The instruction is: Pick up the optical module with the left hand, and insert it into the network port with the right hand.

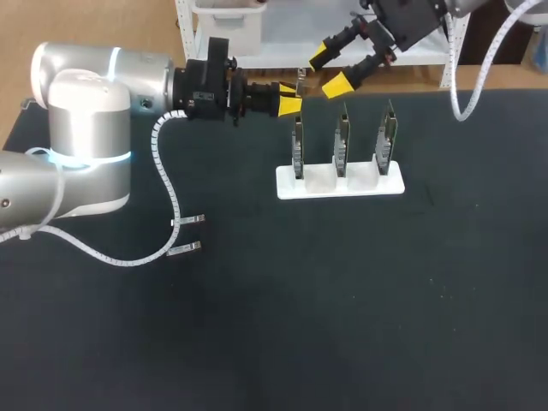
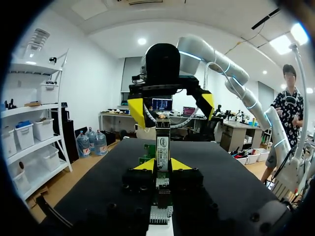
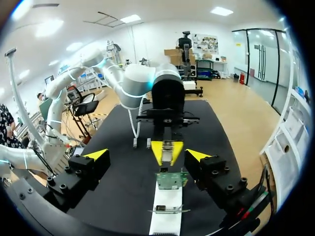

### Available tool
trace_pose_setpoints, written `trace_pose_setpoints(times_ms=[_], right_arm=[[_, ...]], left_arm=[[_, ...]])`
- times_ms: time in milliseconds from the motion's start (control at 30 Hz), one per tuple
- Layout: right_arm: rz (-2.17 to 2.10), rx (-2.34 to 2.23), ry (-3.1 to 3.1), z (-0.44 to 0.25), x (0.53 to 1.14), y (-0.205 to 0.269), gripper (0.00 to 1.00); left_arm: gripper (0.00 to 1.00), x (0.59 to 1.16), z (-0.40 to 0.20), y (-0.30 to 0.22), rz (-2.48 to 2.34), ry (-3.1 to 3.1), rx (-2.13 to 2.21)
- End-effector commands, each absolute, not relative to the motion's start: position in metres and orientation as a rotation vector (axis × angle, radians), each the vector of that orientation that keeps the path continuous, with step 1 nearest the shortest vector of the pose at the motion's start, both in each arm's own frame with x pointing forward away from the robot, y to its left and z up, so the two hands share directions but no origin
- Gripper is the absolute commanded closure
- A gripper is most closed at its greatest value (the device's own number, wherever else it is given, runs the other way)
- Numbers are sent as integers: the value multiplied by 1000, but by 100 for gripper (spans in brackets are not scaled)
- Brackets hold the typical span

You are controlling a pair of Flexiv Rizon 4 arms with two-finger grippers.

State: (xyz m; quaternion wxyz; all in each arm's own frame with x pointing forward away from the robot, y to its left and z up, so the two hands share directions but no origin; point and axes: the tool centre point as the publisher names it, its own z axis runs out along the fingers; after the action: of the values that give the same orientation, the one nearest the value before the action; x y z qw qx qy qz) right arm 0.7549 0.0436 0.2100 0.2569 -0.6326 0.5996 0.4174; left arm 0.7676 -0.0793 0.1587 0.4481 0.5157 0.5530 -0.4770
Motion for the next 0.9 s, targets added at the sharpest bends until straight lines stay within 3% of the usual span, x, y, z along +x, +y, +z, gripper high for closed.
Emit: trace_pose_setpoints(times_ms=[33,900], right_arm=[[1084,-1669,1631,209,751,43,0],[934,-1488,1671,202,746,61,0]], left_arm=[[100,769,158,-80,-1180,1369,1277],[100,769,158,-80,-1180,1369,1277]])
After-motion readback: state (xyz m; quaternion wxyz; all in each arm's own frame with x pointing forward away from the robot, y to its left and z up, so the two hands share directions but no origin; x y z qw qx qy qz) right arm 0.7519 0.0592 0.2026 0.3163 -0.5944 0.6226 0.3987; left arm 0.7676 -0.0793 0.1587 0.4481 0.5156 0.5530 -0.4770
